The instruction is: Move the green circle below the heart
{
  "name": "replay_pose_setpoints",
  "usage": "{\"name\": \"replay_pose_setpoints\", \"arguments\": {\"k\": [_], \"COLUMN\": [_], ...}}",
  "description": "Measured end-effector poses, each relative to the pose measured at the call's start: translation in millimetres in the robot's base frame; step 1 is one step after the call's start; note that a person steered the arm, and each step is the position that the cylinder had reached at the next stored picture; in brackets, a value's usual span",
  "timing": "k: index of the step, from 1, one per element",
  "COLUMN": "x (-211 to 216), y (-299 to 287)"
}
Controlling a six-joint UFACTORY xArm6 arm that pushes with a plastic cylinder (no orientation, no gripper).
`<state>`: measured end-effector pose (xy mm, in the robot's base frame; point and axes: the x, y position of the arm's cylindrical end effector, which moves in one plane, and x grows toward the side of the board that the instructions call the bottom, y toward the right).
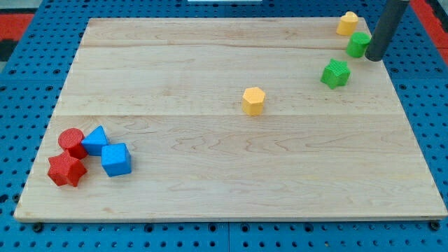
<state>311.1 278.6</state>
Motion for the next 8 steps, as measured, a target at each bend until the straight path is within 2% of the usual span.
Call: {"name": "replay_pose_setpoints", "arguments": {"k": [3, 6, 7, 8], "x": [-6, -24, -1, 3], "y": [-36, -26, -26, -47]}}
